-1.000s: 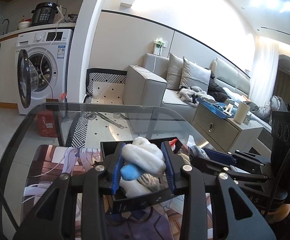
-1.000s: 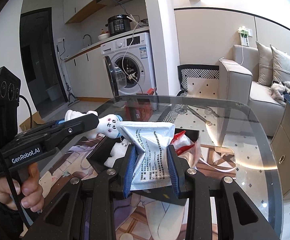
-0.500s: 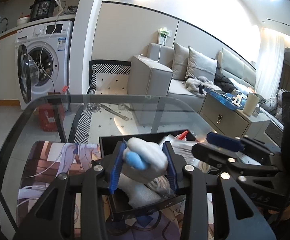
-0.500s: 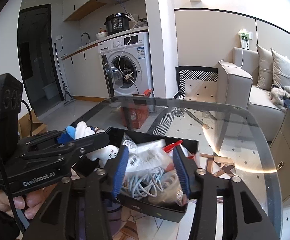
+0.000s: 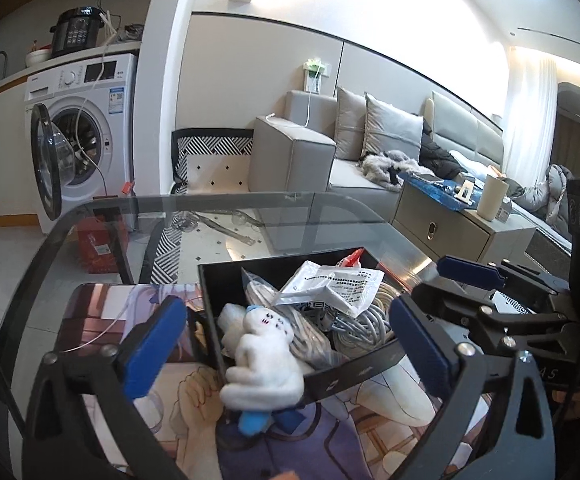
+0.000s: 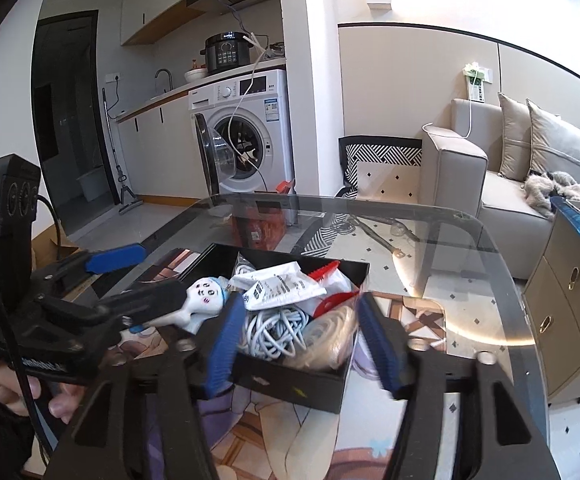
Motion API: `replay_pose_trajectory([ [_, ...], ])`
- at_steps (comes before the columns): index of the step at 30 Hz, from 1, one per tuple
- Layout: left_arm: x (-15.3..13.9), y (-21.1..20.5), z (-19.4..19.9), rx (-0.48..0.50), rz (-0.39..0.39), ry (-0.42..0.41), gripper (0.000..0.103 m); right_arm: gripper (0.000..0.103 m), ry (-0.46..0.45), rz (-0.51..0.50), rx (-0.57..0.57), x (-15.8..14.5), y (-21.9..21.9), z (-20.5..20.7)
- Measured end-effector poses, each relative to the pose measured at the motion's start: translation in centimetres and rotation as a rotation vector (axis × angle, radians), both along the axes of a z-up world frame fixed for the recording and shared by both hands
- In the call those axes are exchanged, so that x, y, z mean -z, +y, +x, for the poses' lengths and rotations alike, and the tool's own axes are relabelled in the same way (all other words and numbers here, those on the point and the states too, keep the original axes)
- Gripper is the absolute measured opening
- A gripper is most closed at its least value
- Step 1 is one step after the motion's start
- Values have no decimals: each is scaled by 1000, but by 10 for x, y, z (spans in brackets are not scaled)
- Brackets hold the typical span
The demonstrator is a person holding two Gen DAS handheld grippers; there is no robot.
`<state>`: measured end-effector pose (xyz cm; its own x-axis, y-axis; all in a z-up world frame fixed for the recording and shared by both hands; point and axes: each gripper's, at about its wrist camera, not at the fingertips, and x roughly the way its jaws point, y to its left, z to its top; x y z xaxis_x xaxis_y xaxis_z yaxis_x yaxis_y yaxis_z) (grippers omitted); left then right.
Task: Organize soft objects
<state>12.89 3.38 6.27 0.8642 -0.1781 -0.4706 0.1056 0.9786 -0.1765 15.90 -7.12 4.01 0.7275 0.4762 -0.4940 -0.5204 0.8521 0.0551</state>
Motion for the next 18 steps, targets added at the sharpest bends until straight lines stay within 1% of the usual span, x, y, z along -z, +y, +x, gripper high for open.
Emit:
replay_pose_trajectory([
  [3, -2, 2, -7, -10, 26, 2, 103, 83, -15, 3, 11, 0, -3, -8],
  [7, -3, 3, -18, -31, 71, -7, 103, 87, -25, 3, 13, 1, -2, -19],
  [11, -1, 3, -27, -32, 85, -4, 103, 101, -41, -8, 9, 2, -3, -30],
  [18, 4, 2, -40, -37, 102, -5, 103, 102, -71, -26, 9, 7, -3, -48],
])
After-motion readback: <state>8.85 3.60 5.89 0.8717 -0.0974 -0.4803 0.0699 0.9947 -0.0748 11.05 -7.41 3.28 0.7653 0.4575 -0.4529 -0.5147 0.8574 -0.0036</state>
